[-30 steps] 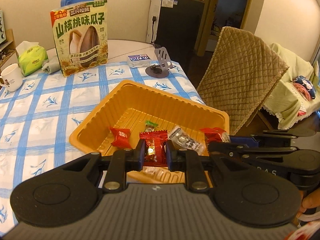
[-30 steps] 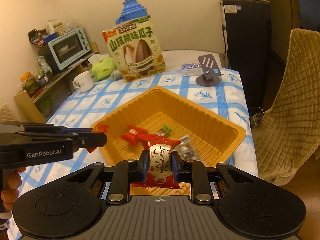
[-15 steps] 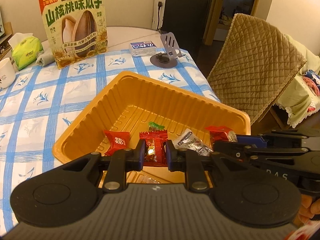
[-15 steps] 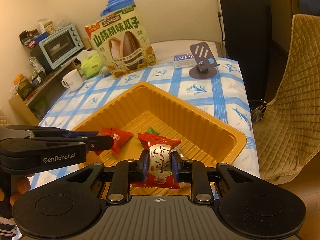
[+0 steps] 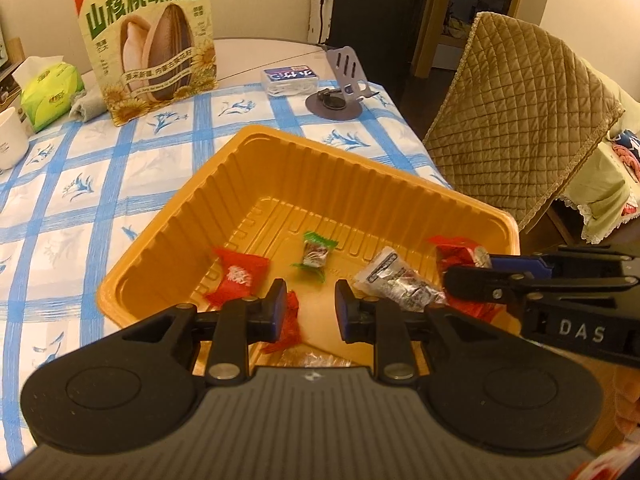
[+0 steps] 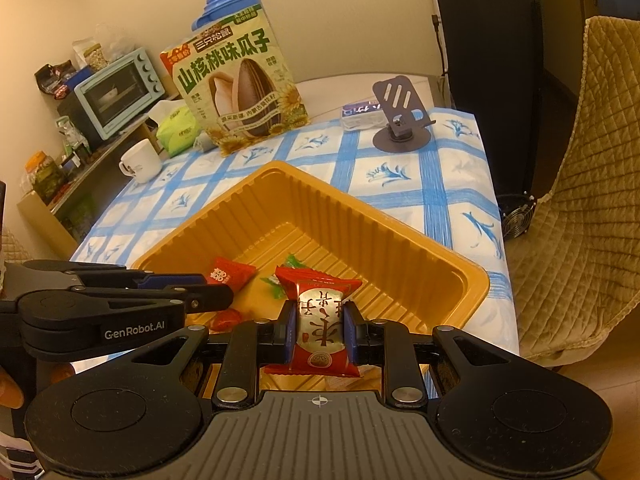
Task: Organize snacks
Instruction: 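Lower both snacks into the tray and open both grippers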
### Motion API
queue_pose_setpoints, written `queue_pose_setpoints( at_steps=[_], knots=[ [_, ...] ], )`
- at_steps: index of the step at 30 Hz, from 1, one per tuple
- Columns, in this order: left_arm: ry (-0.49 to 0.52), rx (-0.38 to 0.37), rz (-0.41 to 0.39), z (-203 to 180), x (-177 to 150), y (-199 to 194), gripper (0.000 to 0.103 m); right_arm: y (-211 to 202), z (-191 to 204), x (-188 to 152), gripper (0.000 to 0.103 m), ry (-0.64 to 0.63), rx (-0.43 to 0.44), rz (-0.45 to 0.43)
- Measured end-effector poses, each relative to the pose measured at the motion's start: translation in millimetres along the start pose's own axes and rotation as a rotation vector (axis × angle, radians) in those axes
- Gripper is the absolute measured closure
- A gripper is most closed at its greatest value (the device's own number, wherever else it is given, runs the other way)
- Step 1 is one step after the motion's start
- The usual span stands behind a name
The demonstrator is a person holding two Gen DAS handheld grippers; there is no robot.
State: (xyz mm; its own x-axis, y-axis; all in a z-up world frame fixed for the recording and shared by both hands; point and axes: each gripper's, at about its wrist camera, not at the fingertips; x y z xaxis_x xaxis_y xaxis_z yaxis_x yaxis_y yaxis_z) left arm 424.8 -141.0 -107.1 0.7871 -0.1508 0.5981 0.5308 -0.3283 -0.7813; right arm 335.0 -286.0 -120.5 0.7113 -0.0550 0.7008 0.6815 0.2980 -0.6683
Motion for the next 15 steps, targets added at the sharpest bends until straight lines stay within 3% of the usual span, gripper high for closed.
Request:
queue_pose_setpoints(
  at_steps=[15],
  knots=[
    [-0.045,0.026,-0.008,18,7,-11,0.08,17,9,5,0.078,-0.021,0.038,0.02]
  ],
)
Point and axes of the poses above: each gripper's, at about its wrist camera, not at the fingertips, and y roughly the way its jaws point, z to its left, x to its top, and after that the axes turned 10 degrees about -y, right-handed
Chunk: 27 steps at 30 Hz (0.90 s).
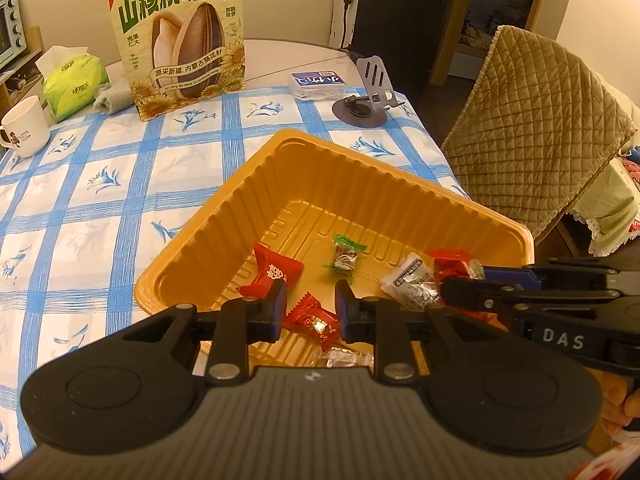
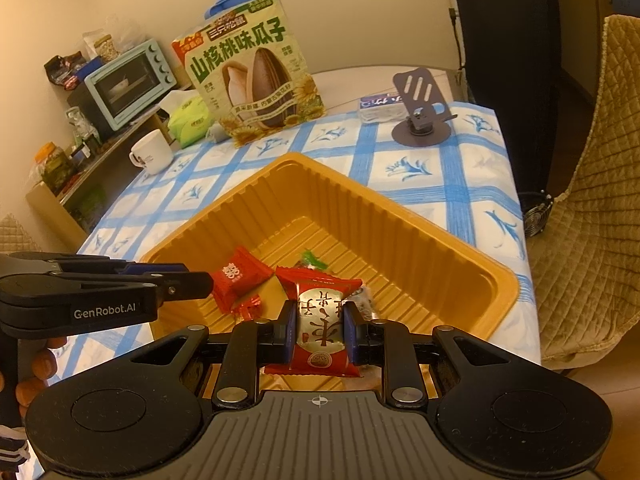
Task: Organize snacks
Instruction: 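Lower both snacks into the tray and open both grippers, then lift both grippers away from the tray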
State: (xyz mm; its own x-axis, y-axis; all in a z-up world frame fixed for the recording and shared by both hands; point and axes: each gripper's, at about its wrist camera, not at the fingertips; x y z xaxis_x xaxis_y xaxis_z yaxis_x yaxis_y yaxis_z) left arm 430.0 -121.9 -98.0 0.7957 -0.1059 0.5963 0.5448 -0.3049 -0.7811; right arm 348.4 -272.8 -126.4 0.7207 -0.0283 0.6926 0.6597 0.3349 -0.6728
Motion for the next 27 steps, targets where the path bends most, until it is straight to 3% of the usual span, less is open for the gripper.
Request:
queue_pose_setpoints(
  at_steps=[10,13,14,15,17,23,27],
  knots=[
    [-0.015,0.025,-0.008,5,4,-2,0.079,13,5,8,0.078,-0.019,0.012,-0.017],
    [-0.025,0.031,-0.012,7,5,-4,0.067,16,5,12,0.077,0.001,0.024,-0.007],
    [-0.03,0.032,-0.016,7,6,-6,0.063,15,4,12,0.071,0.008,0.022,-0.007],
    [-0.034,0.032,-0.019,8,6,-7,0.062,13,4,12,0.052,0.013,0.012,-0.014],
    [-0.035,0.032,-0.024,9,7,-10,0.058,7,4,11,0.025,0.018,-0.015,-0.05],
    [-0.046,0.038,-0.049,10,6,-20,0.032,-2,-3,11,0.021,0.04,-0.036,-0.048],
    [-0.048,0.032,-0.07,8,4,-30,0.024,-12,-5,9,0.012,0.06,-0.059,-0.053]
  ],
)
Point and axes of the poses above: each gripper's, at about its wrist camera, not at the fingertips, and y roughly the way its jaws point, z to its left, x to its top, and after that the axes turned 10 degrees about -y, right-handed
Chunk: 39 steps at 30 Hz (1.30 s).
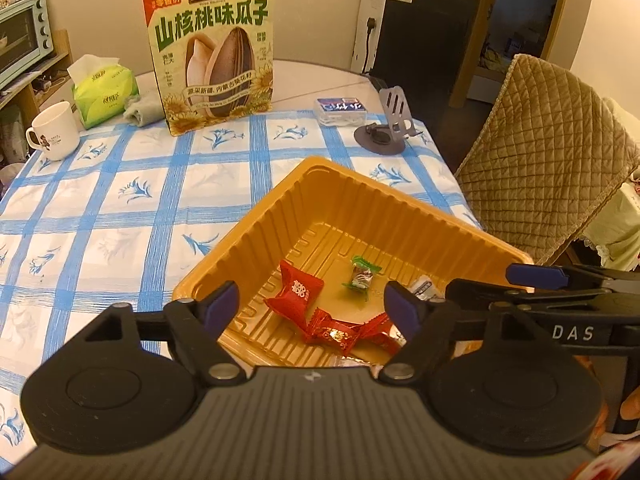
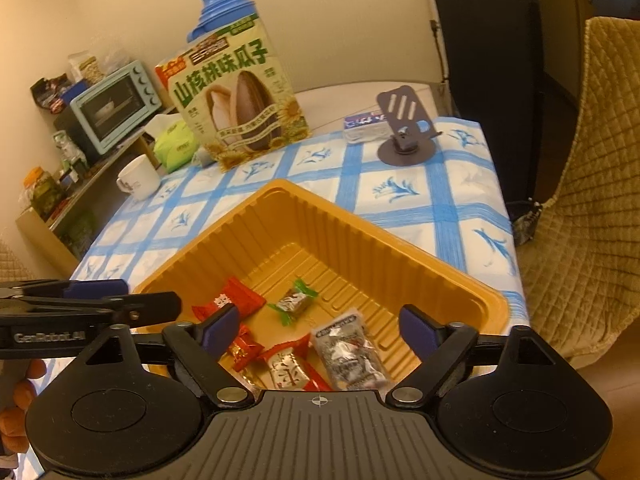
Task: Organize snacks
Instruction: 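Lift both grippers away from the tray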
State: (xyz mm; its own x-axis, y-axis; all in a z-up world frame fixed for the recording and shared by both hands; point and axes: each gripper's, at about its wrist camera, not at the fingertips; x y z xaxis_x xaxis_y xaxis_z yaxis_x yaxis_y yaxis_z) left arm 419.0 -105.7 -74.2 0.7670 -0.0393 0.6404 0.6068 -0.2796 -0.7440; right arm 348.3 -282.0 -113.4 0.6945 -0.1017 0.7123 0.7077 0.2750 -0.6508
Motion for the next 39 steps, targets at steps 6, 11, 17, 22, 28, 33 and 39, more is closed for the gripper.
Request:
queue_pose_setpoints(
  at_steps=[6,11,17,22,28,33,39],
  knots=[
    [0.0,-0.008,-0.019,-2,-3,-17,0.015,-19,2,-2,0.009,0.013,-0.03,-0.021],
    [-0.001,-0.028,-0.039,-2,-7,-37,0.014,-39,8,-6,0.008,0.019,-0.041,-0.039],
    [-0.011,-0.059,-0.06,4,-17,-67,0.013,-63,25,-12,0.008,0.007,-0.048,-0.063],
    [-0.015,-0.071,-0.078,15,-28,-91,0.013,-79,47,-17,0.008,-0.015,-0.045,-0.079],
    [-0.038,-0.082,-0.104,35,-44,-124,0.013,-96,77,-29,0.008,-0.056,-0.039,-0.076],
    [-0.046,-0.077,-0.115,56,-60,-153,0.013,-106,101,-42,0.008,-0.073,-0.035,-0.066],
    [-0.053,-0.078,-0.116,80,-83,-185,0.013,-118,128,-60,0.008,-0.077,-0.025,-0.057]
  ],
)
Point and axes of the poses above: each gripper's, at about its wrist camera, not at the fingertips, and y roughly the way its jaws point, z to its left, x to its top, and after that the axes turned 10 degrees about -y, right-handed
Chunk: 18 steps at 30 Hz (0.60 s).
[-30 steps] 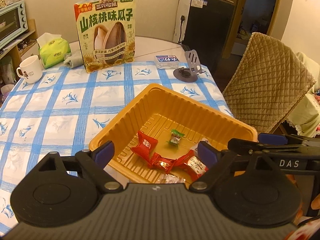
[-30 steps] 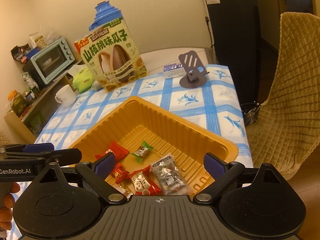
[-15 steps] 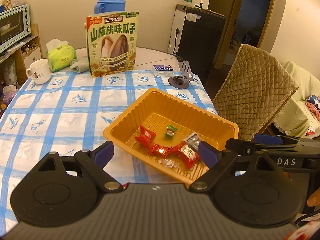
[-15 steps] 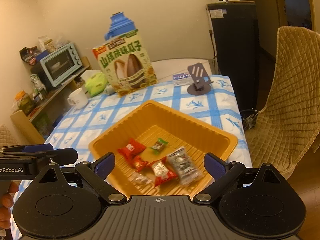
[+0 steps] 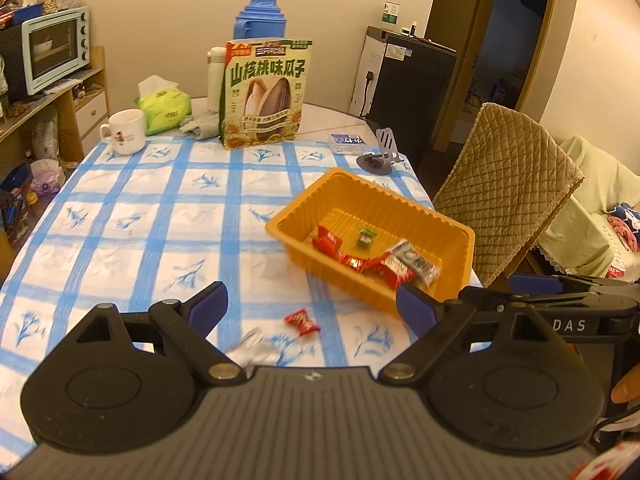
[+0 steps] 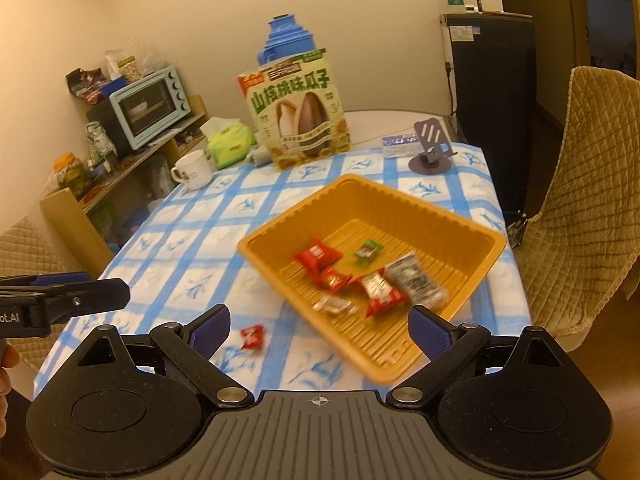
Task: Organize snacks
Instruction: 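Lift both grippers away from the tray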
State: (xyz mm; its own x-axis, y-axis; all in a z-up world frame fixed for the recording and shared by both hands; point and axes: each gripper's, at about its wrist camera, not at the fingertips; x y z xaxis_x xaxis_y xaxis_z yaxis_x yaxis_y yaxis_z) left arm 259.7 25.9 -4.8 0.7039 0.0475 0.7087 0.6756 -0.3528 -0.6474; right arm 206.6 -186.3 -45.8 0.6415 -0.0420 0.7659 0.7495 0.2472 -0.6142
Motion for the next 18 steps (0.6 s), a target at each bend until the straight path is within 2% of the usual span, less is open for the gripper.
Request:
queue_pose_setpoints(
  at_steps=[8,18],
  knots=[
    [0.013,0.0,0.01,29,-26,-38,0.013,-16,33,-19,0.008,0.003,0.008,0.007],
    [0.026,0.02,0.05,67,-60,-61,0.013,-23,73,-49,0.008,-0.006,0.033,0.058]
  ],
)
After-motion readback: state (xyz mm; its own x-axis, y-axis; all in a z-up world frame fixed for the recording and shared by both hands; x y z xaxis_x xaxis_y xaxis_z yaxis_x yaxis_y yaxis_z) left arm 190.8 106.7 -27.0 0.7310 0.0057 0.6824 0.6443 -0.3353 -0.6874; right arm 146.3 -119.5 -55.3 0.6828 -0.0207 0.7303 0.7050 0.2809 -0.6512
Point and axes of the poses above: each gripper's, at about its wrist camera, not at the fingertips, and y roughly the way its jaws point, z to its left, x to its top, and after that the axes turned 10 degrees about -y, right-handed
